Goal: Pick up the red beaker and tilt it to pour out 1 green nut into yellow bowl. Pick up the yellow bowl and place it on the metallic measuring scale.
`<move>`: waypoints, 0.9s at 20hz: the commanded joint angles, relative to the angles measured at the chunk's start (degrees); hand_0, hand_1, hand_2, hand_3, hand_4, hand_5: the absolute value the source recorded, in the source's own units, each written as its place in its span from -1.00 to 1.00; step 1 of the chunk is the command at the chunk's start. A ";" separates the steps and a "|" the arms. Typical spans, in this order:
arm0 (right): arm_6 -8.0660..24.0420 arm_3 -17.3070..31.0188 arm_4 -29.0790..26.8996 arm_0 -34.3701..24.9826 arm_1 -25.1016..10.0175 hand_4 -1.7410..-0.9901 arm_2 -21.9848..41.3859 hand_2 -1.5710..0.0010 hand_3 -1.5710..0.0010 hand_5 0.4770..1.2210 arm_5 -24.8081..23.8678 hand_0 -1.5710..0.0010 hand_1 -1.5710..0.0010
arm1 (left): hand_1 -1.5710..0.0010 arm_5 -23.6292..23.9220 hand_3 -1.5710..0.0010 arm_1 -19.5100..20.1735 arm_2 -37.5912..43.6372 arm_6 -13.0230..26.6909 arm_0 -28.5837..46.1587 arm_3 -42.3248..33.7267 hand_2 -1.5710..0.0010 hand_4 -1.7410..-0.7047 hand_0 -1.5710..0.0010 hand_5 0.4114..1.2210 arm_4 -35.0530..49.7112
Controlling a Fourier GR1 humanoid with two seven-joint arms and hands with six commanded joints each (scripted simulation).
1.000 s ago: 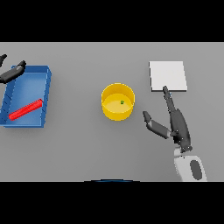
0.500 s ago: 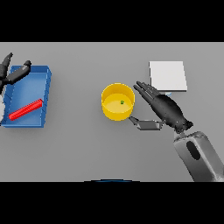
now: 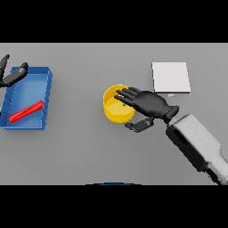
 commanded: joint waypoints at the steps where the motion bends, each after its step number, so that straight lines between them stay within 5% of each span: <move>1: -1.12 1.00 0.46 -0.93 0.00 0.56 0.90 1.00 1.00 -0.56 0.65 1.00 1.00 | 1.00 -0.29 1.00 0.10 0.15 -0.81 0.09 -0.15 1.00 0.80 1.00 -0.30 0.32; 14: -1.67 17.01 4.90 -11.42 4.70 0.48 8.10 1.00 0.99 -0.44 7.00 1.00 1.00 | 1.00 -0.76 1.00 0.38 -0.14 -1.52 0.55 0.34 1.00 0.82 1.00 -0.28 -0.19; 18: -0.99 18.55 4.95 -11.98 5.62 0.35 8.28 0.95 0.90 -0.21 7.14 1.00 0.98 | 1.00 -1.00 1.00 0.82 0.10 -0.84 -0.51 2.06 1.00 0.84 1.00 -0.25 -0.53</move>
